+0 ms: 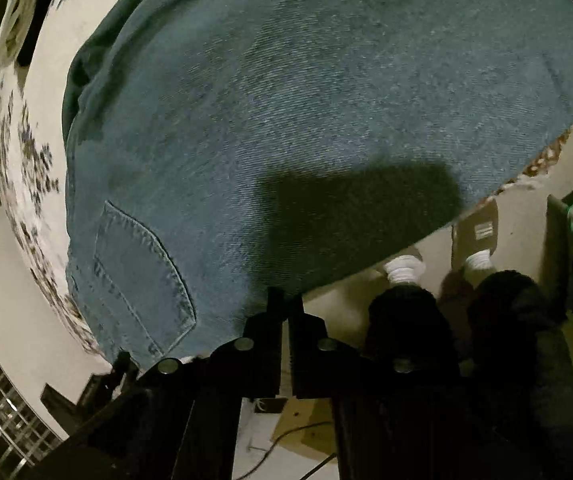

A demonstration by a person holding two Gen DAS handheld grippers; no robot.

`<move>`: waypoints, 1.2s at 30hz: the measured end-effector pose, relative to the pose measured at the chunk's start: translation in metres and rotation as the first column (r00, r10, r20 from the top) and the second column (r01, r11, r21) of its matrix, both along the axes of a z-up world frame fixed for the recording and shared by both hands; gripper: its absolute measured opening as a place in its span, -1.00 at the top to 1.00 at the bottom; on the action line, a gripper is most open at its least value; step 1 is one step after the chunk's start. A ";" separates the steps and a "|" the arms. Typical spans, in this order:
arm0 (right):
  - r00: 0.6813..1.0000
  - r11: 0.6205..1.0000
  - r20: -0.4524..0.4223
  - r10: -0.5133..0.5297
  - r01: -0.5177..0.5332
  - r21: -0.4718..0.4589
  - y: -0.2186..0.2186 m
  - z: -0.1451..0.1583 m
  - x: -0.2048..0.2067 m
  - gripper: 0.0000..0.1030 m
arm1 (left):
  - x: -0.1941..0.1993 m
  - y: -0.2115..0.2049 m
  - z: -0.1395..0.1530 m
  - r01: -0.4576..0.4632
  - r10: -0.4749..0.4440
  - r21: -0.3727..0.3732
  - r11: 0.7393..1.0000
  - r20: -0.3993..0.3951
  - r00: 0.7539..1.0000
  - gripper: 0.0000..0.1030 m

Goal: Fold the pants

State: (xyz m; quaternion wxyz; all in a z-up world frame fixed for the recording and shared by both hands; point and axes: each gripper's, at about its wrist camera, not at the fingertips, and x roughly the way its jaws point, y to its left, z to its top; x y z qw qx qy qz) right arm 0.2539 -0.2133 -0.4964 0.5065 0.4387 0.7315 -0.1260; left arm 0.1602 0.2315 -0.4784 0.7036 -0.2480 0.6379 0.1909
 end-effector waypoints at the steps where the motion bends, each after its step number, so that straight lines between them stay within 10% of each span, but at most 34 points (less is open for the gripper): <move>1: 1.000 1.000 -0.005 0.008 -0.008 -0.002 0.003 -0.001 0.000 0.95 | 0.001 0.003 -0.008 -0.002 0.002 -0.002 1.000 -0.009 1.000 0.65; 7: 0.991 0.992 -0.058 0.125 -0.125 -0.001 0.005 -0.019 0.015 0.90 | 0.004 0.012 -0.022 0.017 -0.017 -0.009 1.000 -0.038 0.999 0.57; 13: 0.946 0.953 0.112 0.304 -0.302 -0.035 -0.010 0.040 0.073 0.10 | 0.002 -0.011 0.021 0.085 -0.086 0.057 0.995 0.012 0.996 0.36; 18: 0.894 0.912 0.181 0.411 -0.398 -0.104 -0.010 0.022 0.154 0.10 | 0.019 -0.047 0.032 0.185 -0.189 0.135 0.973 0.018 0.982 -0.39; 25: 0.844 0.859 0.215 0.491 -0.427 -0.284 -0.022 0.006 0.252 0.23 | 0.031 -0.066 0.013 0.260 -0.262 0.142 0.955 -0.008 0.965 -0.39; 28: 0.897 0.918 0.220 0.383 -0.344 -0.196 -0.047 0.011 0.259 0.23 | 0.031 -0.067 0.010 0.256 -0.256 0.114 0.960 -0.018 0.967 -0.39; 32: 0.874 0.914 0.268 0.406 -0.385 -0.131 -0.046 0.039 0.241 0.22 | 0.032 -0.071 0.014 0.273 -0.274 0.117 0.955 -0.011 0.962 -0.39; 36: 0.849 0.868 0.195 0.492 -0.494 -0.039 -0.021 0.005 0.219 0.22 | 0.036 -0.086 0.014 0.296 -0.296 0.096 0.950 -0.016 0.955 -0.39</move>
